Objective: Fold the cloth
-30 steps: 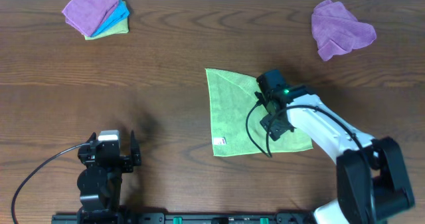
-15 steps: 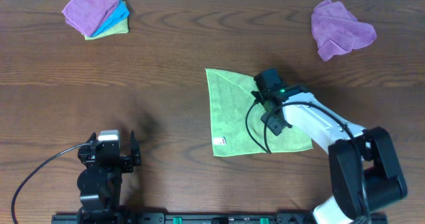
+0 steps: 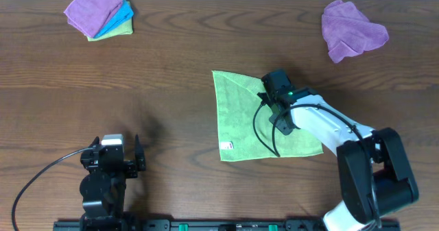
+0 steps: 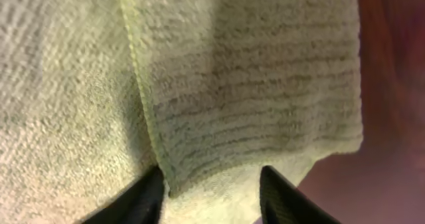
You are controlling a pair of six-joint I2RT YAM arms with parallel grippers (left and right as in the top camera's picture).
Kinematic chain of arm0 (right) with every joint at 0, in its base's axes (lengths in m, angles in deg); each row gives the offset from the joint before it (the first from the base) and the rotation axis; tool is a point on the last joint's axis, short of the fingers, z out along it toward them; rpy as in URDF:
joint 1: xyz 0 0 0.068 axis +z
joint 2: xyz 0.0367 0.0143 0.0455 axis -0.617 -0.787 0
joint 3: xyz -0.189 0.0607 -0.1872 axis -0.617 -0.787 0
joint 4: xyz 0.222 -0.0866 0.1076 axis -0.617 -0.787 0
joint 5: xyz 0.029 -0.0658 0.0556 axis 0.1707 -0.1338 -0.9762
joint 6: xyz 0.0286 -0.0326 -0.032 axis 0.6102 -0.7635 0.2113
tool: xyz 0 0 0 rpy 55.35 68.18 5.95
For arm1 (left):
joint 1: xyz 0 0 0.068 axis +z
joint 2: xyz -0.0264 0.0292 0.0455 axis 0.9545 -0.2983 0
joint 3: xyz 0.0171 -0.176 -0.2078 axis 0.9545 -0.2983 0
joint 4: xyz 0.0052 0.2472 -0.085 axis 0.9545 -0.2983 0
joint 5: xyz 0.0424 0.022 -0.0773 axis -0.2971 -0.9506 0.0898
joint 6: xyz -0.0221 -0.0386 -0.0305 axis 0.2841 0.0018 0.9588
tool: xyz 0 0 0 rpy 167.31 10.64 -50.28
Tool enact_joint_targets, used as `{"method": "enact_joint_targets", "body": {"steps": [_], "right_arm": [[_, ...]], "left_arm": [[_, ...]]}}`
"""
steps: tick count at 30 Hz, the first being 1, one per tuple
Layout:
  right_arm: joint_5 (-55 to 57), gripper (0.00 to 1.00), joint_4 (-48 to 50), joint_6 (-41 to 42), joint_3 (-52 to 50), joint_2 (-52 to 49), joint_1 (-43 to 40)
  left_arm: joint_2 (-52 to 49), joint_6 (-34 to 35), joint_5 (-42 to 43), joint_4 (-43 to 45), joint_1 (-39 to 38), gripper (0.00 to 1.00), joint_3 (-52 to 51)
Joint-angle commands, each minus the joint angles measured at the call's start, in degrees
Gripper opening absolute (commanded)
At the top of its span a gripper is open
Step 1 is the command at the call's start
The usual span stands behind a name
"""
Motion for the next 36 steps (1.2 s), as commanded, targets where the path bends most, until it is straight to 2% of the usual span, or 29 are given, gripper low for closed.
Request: {"method": "enact_joint_targets", "body": {"steps": [1, 5, 11, 18, 22, 25, 26, 27, 28, 29, 30, 36], "right_arm": [[0.83, 0.11, 0.26, -0.31, -0.20, -1.20, 0.31], [0.68, 0.02, 0.90, -0.33, -0.20, -1.38, 0.31], [1.40, 0.01, 2.19, -0.33, -0.04, -1.38, 0.33], [9.09, 0.01, 6.91, -0.35, 3.76, -1.38, -0.04], [10.99, 0.01, 14.47, 1.14, 3.98, -1.70, -2.01], [27.41, 0.01, 28.94, 12.85, 3.98, -4.52, -5.35], [29.27, 0.13, 32.68, 14.51, 4.00, -5.46, -6.34], [29.44, 0.41, 36.57, 14.64, 4.00, -6.64, -7.34], [29.73, 0.53, 39.39, 13.68, 4.00, -7.37, -7.89], [30.38, 0.95, 41.44, 12.28, 4.00, -8.00, -8.07], [31.56, 0.99, 43.01, 11.65, 4.00, -8.26, -8.15], [31.85, 0.99, 41.16, 11.63, 4.00, -8.41, -8.07]], "left_arm": [[0.37, -1.01, 0.20, -0.44, -0.17, 0.95, -1.16], [0.37, -1.01, 0.20, -0.44, -0.17, 0.96, -1.16], [0.37, -1.01, 0.20, -0.44, -0.17, 0.95, -1.16], [0.37, -1.01, 0.20, -0.44, -0.17, 0.95, -1.16], [0.37, -1.01, 0.20, -0.44, -0.17, 0.95, -1.16], [0.37, -1.01, 0.20, -0.44, -0.17, 0.95, -1.16], [0.37, -1.01, 0.20, -0.44, -0.17, 0.95, -1.16], [0.37, -1.01, 0.20, -0.44, -0.17, 0.95, -1.16], [0.37, -1.01, 0.20, -0.44, -0.17, 0.95, -1.16], [0.37, -1.01, 0.20, -0.44, -0.17, 0.95, -1.16], [0.37, -1.01, 0.20, -0.44, -0.17, 0.95, -1.16], [0.37, -1.01, 0.20, -0.44, -0.17, 0.95, -1.16]]}}
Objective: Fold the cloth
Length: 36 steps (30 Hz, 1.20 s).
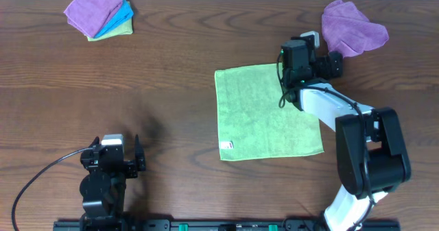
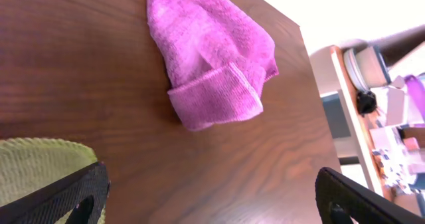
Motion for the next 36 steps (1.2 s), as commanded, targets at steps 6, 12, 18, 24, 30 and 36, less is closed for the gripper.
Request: {"method": "enact_joint_targets", "body": {"steps": [6, 12, 18, 24, 30, 36], "right_arm": [[5.14, 0.99, -4.22, -4.46, 0.31, 0.72, 6.34], [18.86, 0.99, 9.88, -16.65, 0.96, 0.85, 9.62], [28.52, 0.99, 33.99, -39.15, 0.96, 2.16, 10.58], [28.52, 0.99, 42.80, -48.92, 0.94, 12.92, 14.25], [18.86, 0.99, 5.22, -32.28, 0.94, 23.85, 20.79], [-3.67, 0.99, -21.79, -9.79, 1.05, 24.98, 30.49]], "left_arm": [[0.37, -1.01, 0.20, -0.42, -0.17, 0.96, -1.16], [0.37, -1.01, 0.20, -0.42, -0.17, 0.95, -1.16], [0.37, -1.01, 0.20, -0.42, -0.17, 0.95, -1.16], [0.37, -1.01, 0.20, -0.42, -0.17, 0.96, -1.16], [0.37, -1.01, 0.20, -0.42, -0.17, 0.95, -1.16], [0.37, -1.01, 0.20, -0.42, -0.17, 0.96, -1.16]]}}
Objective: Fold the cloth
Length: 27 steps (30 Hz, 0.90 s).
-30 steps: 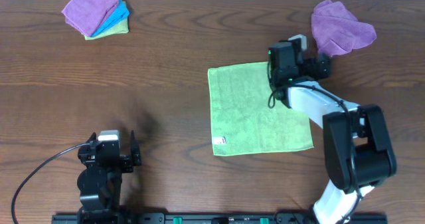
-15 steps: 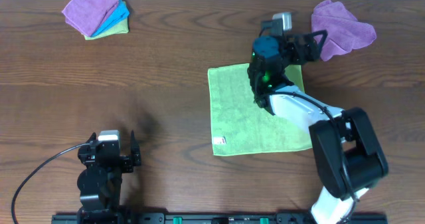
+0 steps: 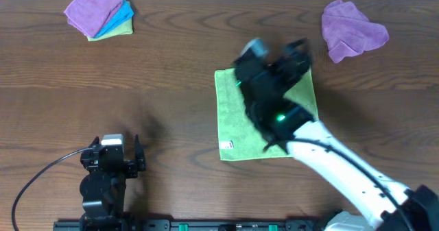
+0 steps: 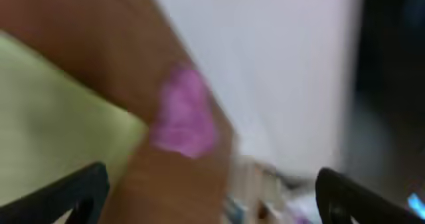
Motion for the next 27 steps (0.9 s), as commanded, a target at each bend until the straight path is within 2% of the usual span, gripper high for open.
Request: {"method": "enact_joint_targets", "body": {"steps": [1, 4, 6, 9, 14, 16, 17, 22, 27], "right_arm": [[-9.75, 0.99, -3.08, 14.43, 0.46, 0.74, 4.98], [-13.05, 0.97, -13.68, 19.87, 4.31, 5.53, 9.99], [-19.19, 0.93, -20.63, 25.07, 6.64, 9.77, 10.25], [-21.09, 0.90, -27.69, 28.37, 7.41, 16.79, 10.03], [-23.58, 0.91, -45.38, 39.34, 7.41, 30.88, 10.05], [-26.91, 0.99, -51.52, 41.97, 7.19, 35.30, 10.03], [-27.15, 0.99, -54.21, 43.87, 6.88, 36.81, 10.03], [-27.28, 0.99, -63.82, 52.78, 3.89, 39.54, 10.03], [-29.22, 0.99, -65.33, 53.81, 2.14, 39.58, 9.99]], "left_arm": [[0.39, -0.98, 0.20, -0.44, -0.17, 0.95, -1.16], [0.39, -0.98, 0.20, -0.44, -0.17, 0.95, -1.16], [0.39, -0.98, 0.20, -0.44, -0.17, 0.95, -1.16], [0.39, -0.98, 0.20, -0.44, -0.17, 0.95, -1.16], [0.39, -1.22, -1.73, -0.44, -0.17, 0.96, -1.16], [0.39, -1.49, -1.79, -0.44, -0.17, 0.96, -1.16], [0.39, -1.99, -1.86, -0.44, -0.17, 0.95, -1.16], [0.39, -2.29, -1.75, -0.37, -0.17, 0.95, -1.16], [0.39, -1.86, 0.46, -0.31, -0.17, 0.96, -1.16]]}}
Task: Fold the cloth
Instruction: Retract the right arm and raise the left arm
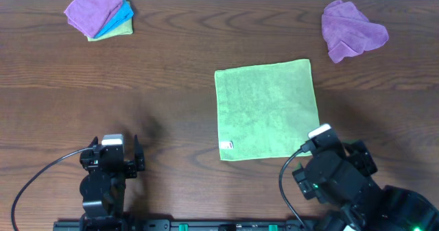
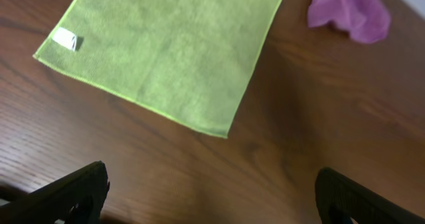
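Observation:
The green cloth (image 1: pixel 266 110) lies spread flat as a single square in the middle of the table, with a small white tag (image 1: pixel 226 146) at its near left corner. In the right wrist view the green cloth (image 2: pixel 163 51) fills the upper left, tag (image 2: pixel 65 39) showing. My right gripper (image 1: pixel 336 171) sits at the near right, just short of the cloth's near right corner and off it. It is open, its fingers (image 2: pixel 80 191) wide apart over bare wood, and the gripper (image 2: pixel 212 207) holds nothing. My left gripper (image 1: pixel 113 162) rests at the near left, far from the cloth.
A crumpled purple cloth (image 1: pixel 353 29) lies at the far right, also in the right wrist view as the purple cloth (image 2: pixel 348 14). A stack of folded purple, blue and green cloths (image 1: pixel 99 10) sits at the far left. Black cables trail from both arms near the front edge.
My right arm was stretched over the green cloth, blurred. Now it is drawn back to the near right edge, and the whole cloth shows flat. The left arm has not moved.
At first my right gripper was down on the green cloth's right part, jaws astride a doubled-over edge. Then the cloth lay as a full flat square, the gripper open at its far right corner. Later the arm was over the cloth, and now it is back near the edge.

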You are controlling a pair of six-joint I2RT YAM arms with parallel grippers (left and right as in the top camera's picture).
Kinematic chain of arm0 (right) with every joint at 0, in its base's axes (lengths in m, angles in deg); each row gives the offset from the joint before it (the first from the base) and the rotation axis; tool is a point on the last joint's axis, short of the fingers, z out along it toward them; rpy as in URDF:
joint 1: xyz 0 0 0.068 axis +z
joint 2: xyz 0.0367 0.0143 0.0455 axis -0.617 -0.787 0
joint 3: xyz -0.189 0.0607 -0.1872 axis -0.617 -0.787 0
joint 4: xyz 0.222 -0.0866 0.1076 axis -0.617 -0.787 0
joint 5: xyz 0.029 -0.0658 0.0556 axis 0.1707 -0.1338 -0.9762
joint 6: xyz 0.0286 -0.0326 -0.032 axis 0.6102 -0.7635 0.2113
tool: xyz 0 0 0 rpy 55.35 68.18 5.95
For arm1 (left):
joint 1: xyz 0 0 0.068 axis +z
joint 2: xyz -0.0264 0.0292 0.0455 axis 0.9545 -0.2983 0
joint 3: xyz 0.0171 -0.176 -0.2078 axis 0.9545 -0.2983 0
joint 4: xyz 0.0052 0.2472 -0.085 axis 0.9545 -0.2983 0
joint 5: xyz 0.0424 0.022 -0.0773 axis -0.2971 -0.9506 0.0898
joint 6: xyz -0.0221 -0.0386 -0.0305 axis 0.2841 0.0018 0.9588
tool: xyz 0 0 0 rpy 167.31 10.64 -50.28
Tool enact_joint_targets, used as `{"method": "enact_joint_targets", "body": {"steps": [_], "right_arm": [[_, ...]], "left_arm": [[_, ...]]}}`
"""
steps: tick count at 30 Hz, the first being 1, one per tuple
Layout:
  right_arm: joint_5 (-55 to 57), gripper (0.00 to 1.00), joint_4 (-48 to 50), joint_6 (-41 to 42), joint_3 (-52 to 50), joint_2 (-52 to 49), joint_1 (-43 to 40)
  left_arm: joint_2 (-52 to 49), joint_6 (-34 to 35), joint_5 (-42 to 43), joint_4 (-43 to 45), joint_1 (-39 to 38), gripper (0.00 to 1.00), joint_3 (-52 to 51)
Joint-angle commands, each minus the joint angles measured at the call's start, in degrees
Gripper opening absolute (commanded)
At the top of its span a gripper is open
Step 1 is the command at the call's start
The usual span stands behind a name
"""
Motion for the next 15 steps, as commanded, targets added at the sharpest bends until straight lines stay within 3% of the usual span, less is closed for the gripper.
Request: {"method": "enact_joint_targets", "body": {"steps": [1, 6, 8, 13, 15], "right_arm": [[-0.76, 0.99, -0.02, 3.04, -0.22, 0.07, -0.09], [-2.84, 0.99, 2.45, 3.04, -0.22, 0.07, -0.09], [-4.13, 0.99, 4.15, 3.65, -0.22, 0.07, -0.11], [-7.72, 0.99, 7.54, 14.05, -0.20, -0.02, -0.11], [-8.04, 0.99, 8.37, 19.37, -0.20, -0.04, -0.11]], "left_arm": [[0.37, 1.25, 4.02, -0.28, -0.17, 0.95, -1.16], [0.37, 7.04, 18.38, 0.17, -0.17, 0.95, -1.16], [0.37, 6.95, 20.02, -0.04, -0.17, 0.95, -1.16], [0.37, 7.98, 26.67, 4.94, -0.17, 0.95, -1.16], [0.37, 14.88, 28.02, 5.68, -0.17, 0.95, -1.16]]}}
